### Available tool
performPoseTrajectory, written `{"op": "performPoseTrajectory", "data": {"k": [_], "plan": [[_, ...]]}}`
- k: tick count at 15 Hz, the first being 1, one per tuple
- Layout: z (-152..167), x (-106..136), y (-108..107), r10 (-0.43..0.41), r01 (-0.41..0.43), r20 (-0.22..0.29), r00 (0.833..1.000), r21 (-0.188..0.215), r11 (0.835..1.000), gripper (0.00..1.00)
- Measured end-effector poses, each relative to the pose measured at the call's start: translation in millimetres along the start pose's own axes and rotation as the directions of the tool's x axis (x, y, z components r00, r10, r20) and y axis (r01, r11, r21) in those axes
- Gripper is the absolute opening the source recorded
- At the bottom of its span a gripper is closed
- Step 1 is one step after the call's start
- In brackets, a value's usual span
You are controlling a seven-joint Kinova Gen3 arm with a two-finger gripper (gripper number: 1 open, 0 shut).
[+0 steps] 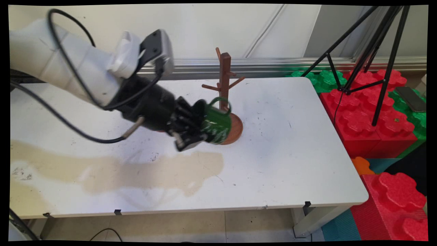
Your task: Place the picked object on the table
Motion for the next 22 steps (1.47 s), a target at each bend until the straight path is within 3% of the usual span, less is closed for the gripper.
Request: {"op": "performPoseTrajectory", "data": {"k": [4,7,11,13,22], "plan": [[-25.1,-15.2,7.0,0.100,-0.101,0.168,0.981,-0.003,0.995,0.00],[-30.2,-26.3,1.7,0.129,-0.136,0.278,0.952,0.004,0.991,0.00],[-22.4,-42.1,-17.7,0.138,-0.162,0.413,0.900,0.024,0.986,0.00],[-10.3,-46.7,-26.8,0.155,-0.184,0.456,0.877,0.019,0.983,0.00],[45.0,-53.5,-52.2,0.217,-0.241,0.560,0.800,-0.031,0.970,0.00]]}}
